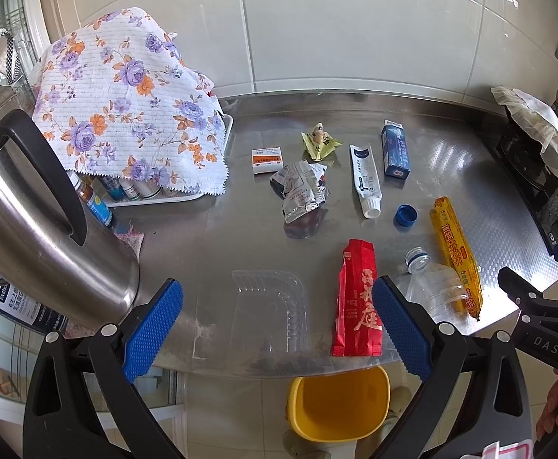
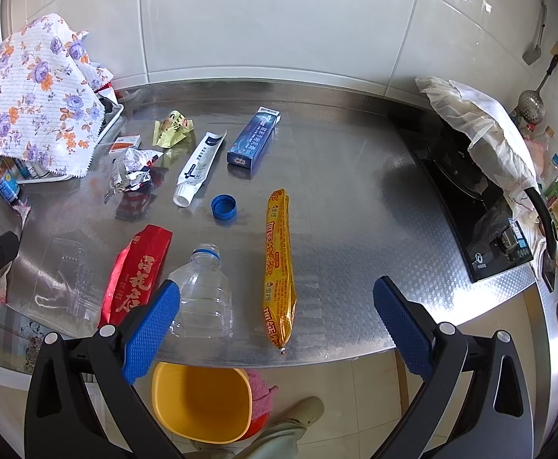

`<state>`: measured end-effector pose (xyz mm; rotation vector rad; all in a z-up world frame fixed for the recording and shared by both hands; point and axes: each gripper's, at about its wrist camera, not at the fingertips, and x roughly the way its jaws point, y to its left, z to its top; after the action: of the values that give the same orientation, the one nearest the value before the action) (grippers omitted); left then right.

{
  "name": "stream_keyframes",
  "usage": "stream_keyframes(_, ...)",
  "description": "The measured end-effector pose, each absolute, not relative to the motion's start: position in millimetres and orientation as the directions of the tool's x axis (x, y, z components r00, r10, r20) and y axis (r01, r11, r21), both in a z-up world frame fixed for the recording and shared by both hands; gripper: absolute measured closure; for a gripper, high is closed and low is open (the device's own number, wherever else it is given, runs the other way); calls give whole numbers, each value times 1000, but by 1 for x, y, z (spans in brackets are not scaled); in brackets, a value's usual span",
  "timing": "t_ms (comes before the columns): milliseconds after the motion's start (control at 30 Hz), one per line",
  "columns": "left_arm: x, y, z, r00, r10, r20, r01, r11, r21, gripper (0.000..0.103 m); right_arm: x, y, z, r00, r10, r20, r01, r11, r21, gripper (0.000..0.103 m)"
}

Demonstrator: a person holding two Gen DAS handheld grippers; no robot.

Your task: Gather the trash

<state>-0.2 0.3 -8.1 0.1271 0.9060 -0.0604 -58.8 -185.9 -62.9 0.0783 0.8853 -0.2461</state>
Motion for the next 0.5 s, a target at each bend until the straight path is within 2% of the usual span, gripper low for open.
stream_keyframes(500, 1, 1, -10, 609, -3, -793, 104, 992, 76, 5, -60, -189, -63, 607, -183, -773, 252, 967, -32, 3)
